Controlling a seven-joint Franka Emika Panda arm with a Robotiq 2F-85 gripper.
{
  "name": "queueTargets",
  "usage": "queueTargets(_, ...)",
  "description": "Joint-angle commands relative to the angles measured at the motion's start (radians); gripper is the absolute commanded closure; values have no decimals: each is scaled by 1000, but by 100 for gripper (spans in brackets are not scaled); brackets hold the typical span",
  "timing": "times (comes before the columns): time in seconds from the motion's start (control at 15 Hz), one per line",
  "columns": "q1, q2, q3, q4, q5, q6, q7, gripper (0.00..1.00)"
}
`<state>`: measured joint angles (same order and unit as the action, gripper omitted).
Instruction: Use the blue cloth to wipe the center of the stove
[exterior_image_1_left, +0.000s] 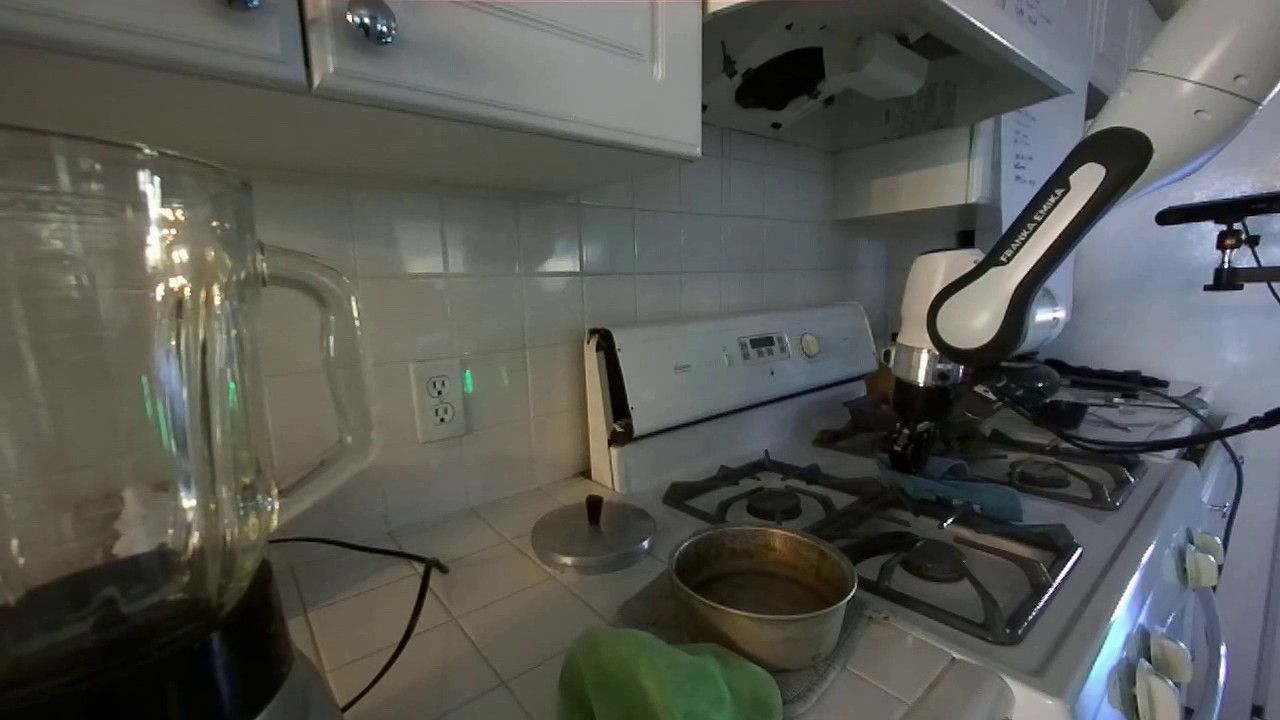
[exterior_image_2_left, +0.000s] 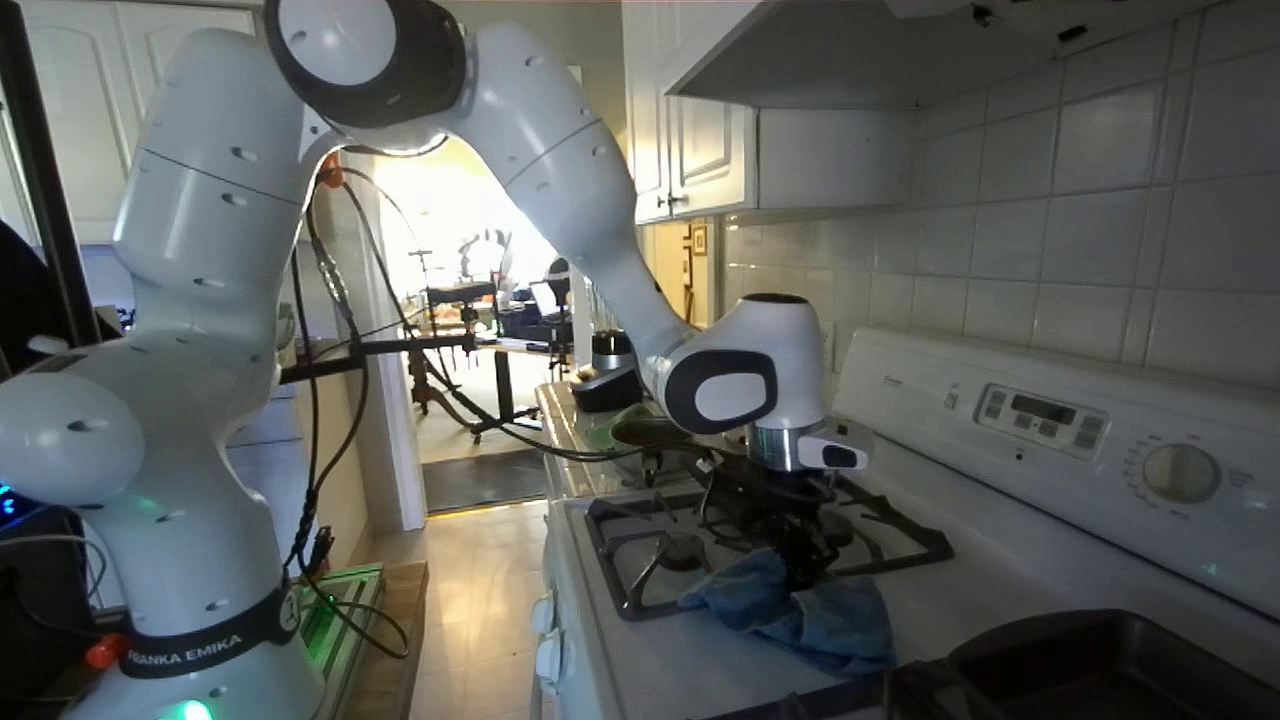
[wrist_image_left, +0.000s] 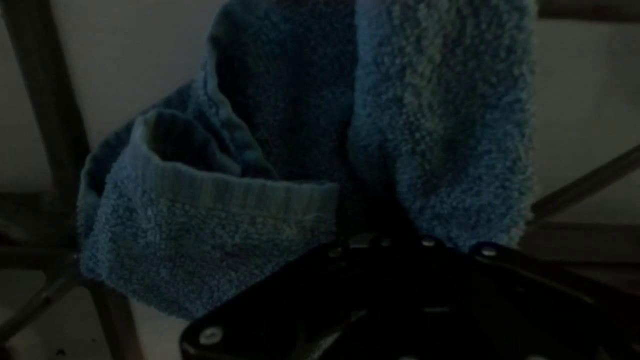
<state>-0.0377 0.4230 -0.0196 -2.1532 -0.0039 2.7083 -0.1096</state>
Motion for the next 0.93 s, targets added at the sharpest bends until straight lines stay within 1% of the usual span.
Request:
queueTargets(0.0,-8,127,49,114,48,95,20,100)
queueTargets(0.6,6,234,54,267,32,167,56,100)
queueTargets(0.87,16,283,46,342,25,169,71,100)
